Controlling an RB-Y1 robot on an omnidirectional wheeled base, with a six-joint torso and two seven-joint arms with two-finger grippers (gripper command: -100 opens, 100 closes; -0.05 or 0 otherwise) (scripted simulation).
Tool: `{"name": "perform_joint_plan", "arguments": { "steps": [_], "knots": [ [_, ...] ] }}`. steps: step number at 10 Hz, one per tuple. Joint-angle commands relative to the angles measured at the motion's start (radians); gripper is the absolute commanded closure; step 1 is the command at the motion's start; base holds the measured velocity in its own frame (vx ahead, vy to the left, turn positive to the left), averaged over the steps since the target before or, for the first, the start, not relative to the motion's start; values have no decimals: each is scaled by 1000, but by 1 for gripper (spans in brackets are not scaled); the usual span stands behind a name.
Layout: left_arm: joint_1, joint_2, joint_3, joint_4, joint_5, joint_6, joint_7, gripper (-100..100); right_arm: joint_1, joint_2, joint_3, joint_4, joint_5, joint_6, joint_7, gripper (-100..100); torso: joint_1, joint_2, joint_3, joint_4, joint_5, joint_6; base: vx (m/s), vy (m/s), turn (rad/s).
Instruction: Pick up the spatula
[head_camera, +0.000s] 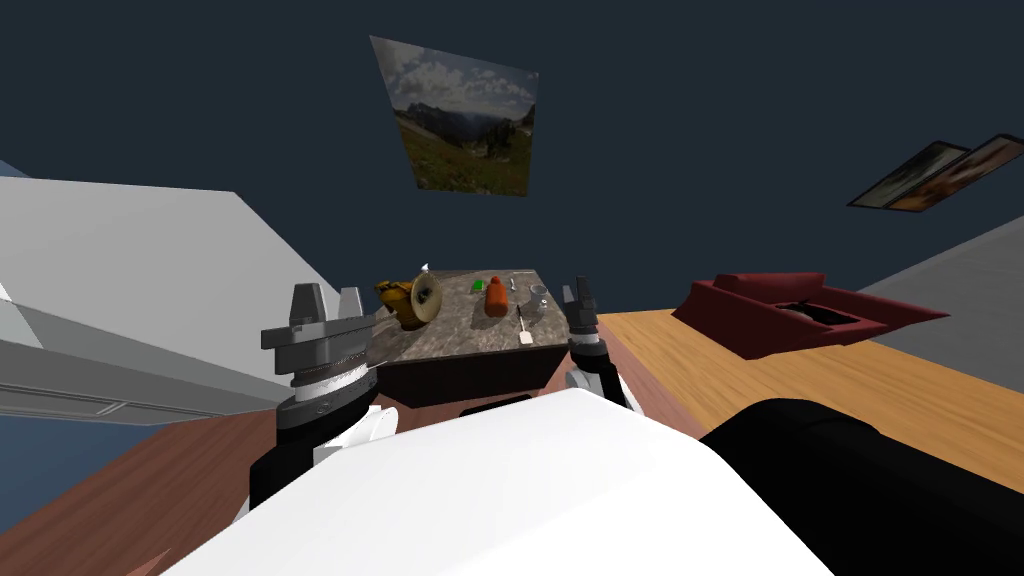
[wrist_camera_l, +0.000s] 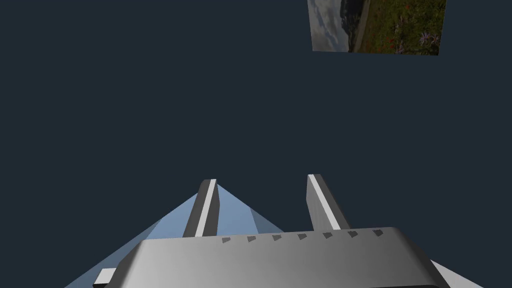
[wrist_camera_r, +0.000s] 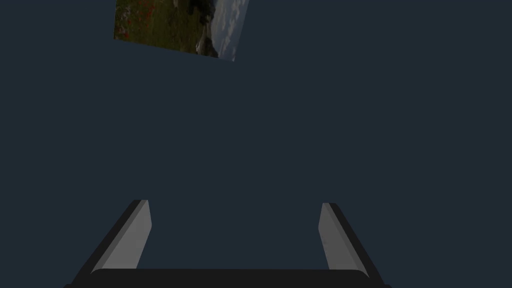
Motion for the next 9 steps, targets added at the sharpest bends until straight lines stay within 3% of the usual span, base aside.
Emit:
{"name": "perform_joint_plan", "arguments": {
  "steps": [1, 4, 9],
  "knots": [
    [0, 0, 0, 0, 0, 0, 0, 0, 1, -50, -10, 6, -9, 20, 8, -100, 0, 0, 0, 0, 0, 0, -54, 2, 62],
    [0, 0, 0, 0, 0, 0, 0, 0, 3, -109, -19, 13, -19, 37, 16, -100, 0, -1, 0, 0, 0, 0, -43, -4, 42],
    [0, 0, 0, 0, 0, 0, 0, 0, 14, -250, -49, 40, -58, 99, 42, -100, 0, -1, -1, 0, 0, 0, -52, 1, 75]
  ]
}}
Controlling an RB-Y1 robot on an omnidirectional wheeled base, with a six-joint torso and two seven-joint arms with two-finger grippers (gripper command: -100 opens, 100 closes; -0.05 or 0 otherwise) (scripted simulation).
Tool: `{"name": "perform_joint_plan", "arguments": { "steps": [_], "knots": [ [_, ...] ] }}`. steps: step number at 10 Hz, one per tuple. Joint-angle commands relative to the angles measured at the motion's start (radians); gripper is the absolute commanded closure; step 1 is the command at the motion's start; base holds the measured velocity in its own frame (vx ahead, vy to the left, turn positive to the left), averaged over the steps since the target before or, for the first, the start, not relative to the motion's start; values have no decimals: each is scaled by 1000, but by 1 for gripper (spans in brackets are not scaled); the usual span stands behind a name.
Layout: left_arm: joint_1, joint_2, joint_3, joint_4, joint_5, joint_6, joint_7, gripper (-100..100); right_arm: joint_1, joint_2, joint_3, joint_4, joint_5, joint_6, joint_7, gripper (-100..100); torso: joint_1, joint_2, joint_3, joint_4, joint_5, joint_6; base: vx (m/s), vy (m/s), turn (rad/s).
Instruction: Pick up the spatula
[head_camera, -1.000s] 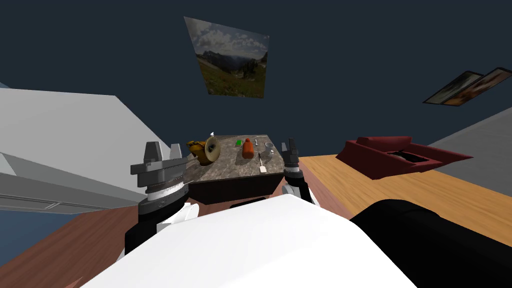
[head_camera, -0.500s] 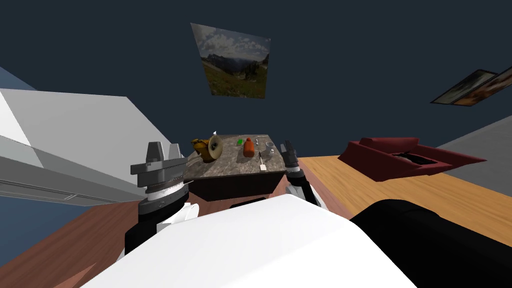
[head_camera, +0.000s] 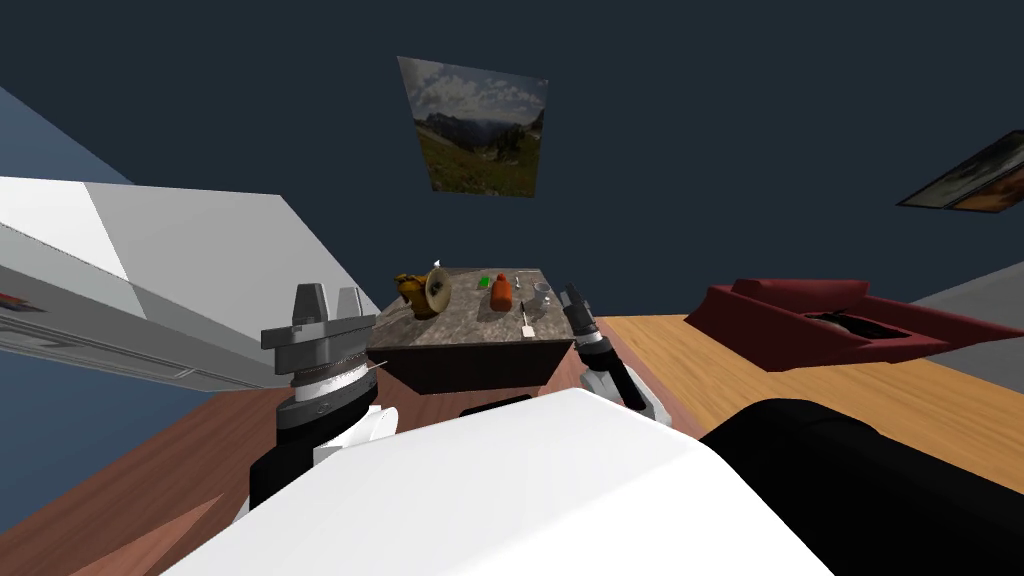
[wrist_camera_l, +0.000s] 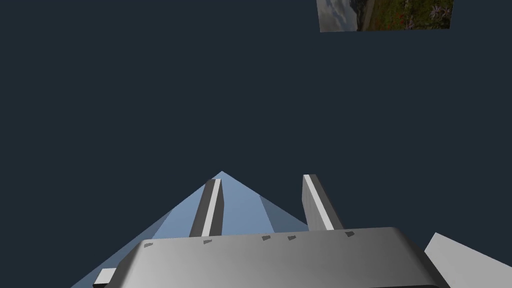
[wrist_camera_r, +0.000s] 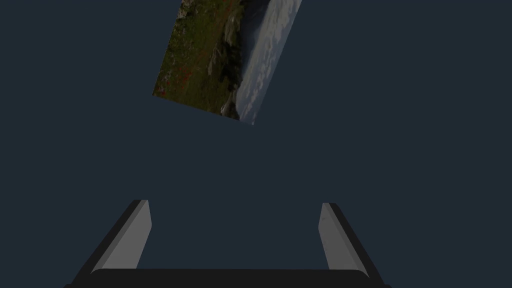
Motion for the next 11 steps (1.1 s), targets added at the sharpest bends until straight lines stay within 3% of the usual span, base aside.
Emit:
{"name": "perform_joint_plan", "arguments": {
  "steps": [1, 11],
  "knots": [
    [0, 0, 0, 0, 0, 0, 0, 0, 4, -45, -7, 7, -9, 9, 3, -100, 0, 0, 0, 0, 0, 0, -49, 4, 36],
    [0, 0, 0, 0, 0, 0, 0, 0, 46, -347, -52, 70, -110, 135, 42, -100, 0, -1, 0, 0, 0, 0, -49, 10, 94]
  ]
}}
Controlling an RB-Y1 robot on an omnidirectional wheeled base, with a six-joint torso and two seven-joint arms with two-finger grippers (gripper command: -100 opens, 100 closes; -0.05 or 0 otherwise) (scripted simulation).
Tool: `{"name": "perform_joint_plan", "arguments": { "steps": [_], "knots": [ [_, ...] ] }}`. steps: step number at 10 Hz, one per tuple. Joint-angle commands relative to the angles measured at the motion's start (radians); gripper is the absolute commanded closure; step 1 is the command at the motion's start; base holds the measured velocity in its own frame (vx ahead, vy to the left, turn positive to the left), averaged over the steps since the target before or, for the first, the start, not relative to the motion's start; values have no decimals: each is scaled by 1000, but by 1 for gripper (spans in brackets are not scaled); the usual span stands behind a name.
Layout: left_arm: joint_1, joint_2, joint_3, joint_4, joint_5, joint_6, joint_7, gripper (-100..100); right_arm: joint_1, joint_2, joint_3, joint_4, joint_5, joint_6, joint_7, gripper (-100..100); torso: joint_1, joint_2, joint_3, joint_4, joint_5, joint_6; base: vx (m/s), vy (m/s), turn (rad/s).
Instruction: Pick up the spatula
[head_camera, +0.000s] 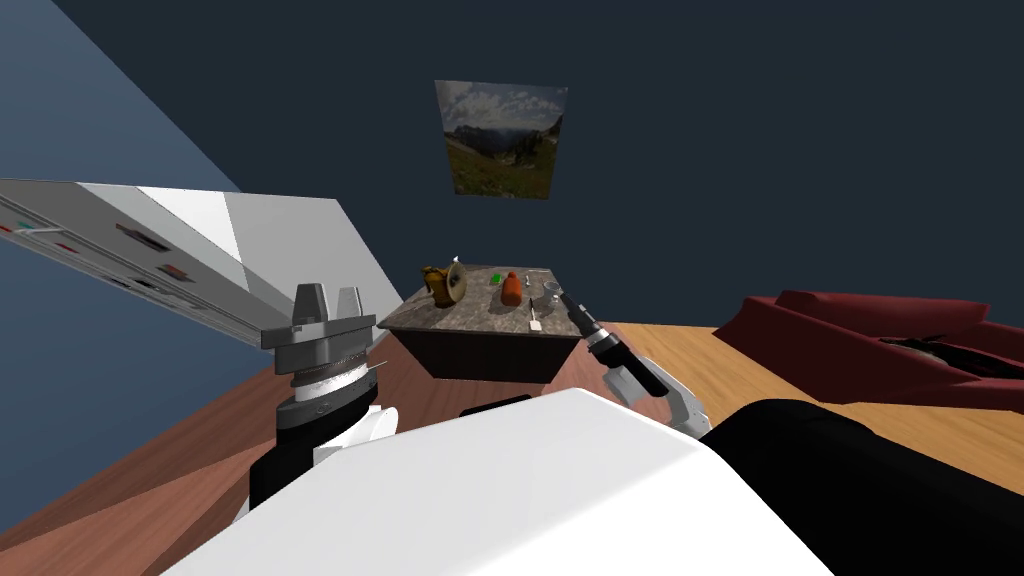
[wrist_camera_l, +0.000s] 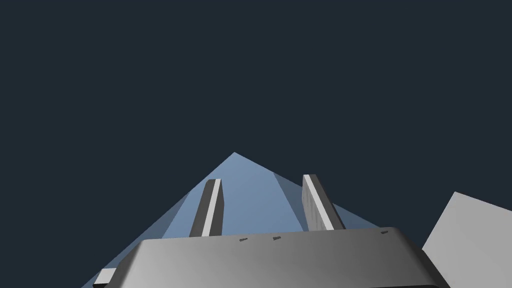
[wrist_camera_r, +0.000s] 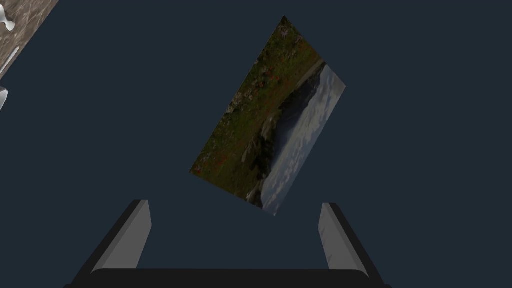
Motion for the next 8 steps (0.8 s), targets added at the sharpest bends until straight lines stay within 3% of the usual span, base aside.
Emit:
{"name": "perform_joint_plan", "arguments": {
  "steps": [1, 3, 8],
  "knots": [
    [0, 0, 0, 0, 0, 0, 0, 0, 18, -50, -6, 19, -27, 26, 9, -100, 0, 0, 0, 0, 0, 0, -37, 11, 133],
    [0, 0, 0, 0, 0, 0, 0, 0, 18, -91, -6, 19, -27, 26, 9, -100, 0, -1, 0, 0, 0, 0, -24, 9, 33],
    [0, 0, 0, 0, 0, 0, 0, 0, 63, -248, -19, 68, -113, 109, 21, -100, 0, -1, -1, 0, 0, 0, -31, 18, 135]
  ]
}}
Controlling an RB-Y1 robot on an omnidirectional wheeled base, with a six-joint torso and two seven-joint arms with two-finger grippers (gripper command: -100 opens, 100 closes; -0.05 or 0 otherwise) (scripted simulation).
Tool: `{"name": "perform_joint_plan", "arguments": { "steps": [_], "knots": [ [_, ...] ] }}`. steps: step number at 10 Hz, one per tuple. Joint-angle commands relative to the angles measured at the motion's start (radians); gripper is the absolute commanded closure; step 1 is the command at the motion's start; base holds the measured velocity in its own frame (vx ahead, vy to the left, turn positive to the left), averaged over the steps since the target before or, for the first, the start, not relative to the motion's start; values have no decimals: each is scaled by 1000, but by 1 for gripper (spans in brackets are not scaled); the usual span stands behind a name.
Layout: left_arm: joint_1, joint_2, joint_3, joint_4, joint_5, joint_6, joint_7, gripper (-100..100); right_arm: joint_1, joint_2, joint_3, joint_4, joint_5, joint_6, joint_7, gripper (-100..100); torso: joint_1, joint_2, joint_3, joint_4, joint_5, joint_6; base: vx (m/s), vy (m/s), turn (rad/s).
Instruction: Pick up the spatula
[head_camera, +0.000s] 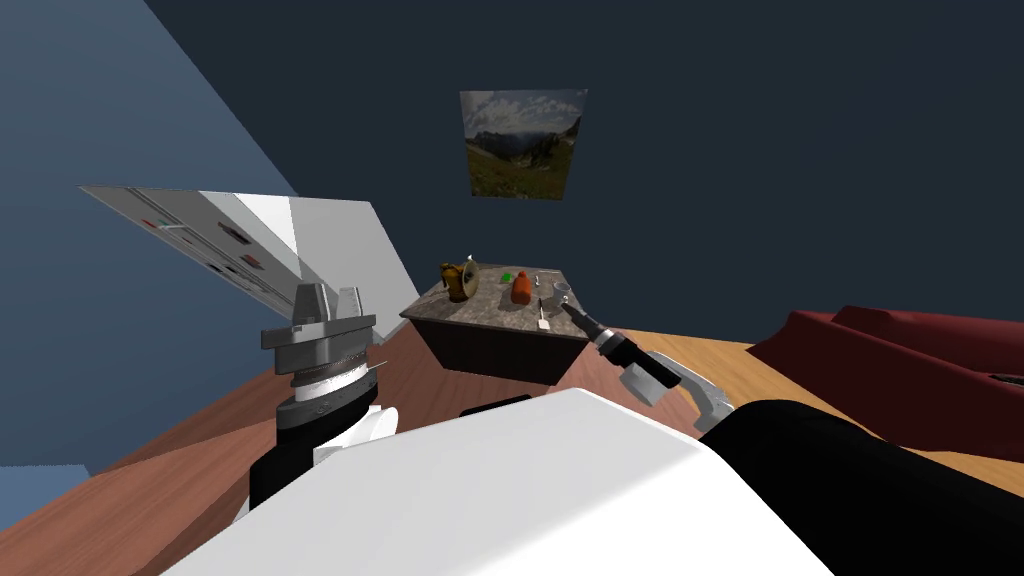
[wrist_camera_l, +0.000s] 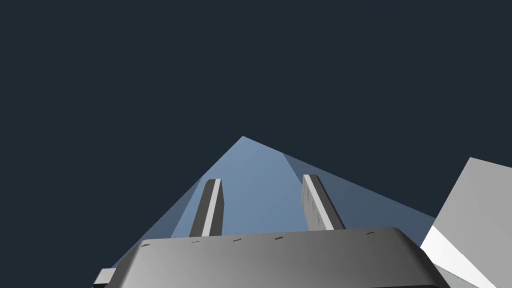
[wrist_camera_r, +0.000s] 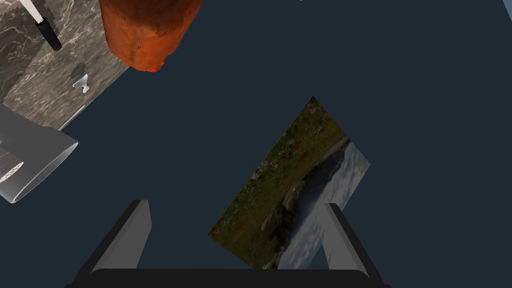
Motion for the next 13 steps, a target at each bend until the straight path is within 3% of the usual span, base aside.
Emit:
{"name": "perform_joint_plan", "arguments": {
  "steps": [1, 2, 5, 8, 13],
  "knots": [
    [0, 0, 0, 0, 0, 0, 0, 0, 5, -50, -1, 14, -15, 14, 1, -100, 0, 0, 0, 0, 0, 0, -23, 19, 69],
    [0, 0, 0, 0, 0, 0, 0, 0, 5, -62, -1, 14, -15, 14, 1, -100, 0, 0, 0, 0, 0, 1, -6, 8, -21],
    [0, 0, 0, 0, 0, 0, 0, 0, 41, -164, -4, 49, -80, 70, 4, -100, -1, -1, -1, 0, 0, 0, -13, 20, 136],
    [0, 0, 0, 0, 0, 0, 0, 0, 61, -254, -4, 67, -114, 97, 4, -100, 0, -2, -1, 0, 0, 0, -8, 23, 130],
    [0, 0, 0, 0, 0, 0, 0, 0, 126, -412, 3, 123, -220, 174, -3, -100, 0, -3, -2, -1, 0, 1, 5, 27, 155]
  ]
}}
